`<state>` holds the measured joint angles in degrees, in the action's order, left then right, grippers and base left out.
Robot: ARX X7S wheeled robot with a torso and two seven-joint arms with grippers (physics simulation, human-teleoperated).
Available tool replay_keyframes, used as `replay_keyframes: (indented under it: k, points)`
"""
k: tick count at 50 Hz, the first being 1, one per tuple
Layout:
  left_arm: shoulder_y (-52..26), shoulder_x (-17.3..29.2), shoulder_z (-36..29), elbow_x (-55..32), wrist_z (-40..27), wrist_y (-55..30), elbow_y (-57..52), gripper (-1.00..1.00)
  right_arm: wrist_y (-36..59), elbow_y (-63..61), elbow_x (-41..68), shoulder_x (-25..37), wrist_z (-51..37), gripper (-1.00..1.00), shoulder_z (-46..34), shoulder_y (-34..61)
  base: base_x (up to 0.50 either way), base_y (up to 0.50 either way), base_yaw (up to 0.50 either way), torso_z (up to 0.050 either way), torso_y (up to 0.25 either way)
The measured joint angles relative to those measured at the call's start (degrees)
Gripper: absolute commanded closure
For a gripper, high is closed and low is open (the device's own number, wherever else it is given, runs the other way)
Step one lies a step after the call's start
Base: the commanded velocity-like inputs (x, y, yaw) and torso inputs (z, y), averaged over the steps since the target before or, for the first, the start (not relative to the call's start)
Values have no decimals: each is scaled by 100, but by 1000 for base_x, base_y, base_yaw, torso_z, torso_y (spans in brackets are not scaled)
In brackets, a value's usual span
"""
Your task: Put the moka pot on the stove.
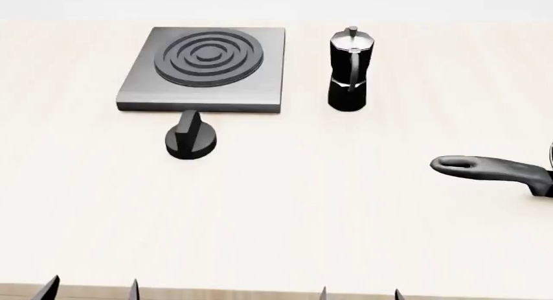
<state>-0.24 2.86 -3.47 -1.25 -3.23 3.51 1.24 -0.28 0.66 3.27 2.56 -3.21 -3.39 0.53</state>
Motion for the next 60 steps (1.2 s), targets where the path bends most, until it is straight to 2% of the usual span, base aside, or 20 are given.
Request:
replay_keyframes:
  k: [37, 60]
  points:
    - [-59, 297, -380, -146, -249, 965, 353, -100, 192, -765, 139, 375, -431, -100, -340, -105, 5, 0, 0, 0, 0]
    - [-90, 434, -558, -183, -353, 1156, 428, -100, 176, -807, 187, 491, -555, -100, -539, -59, 228, 0, 0, 0, 0]
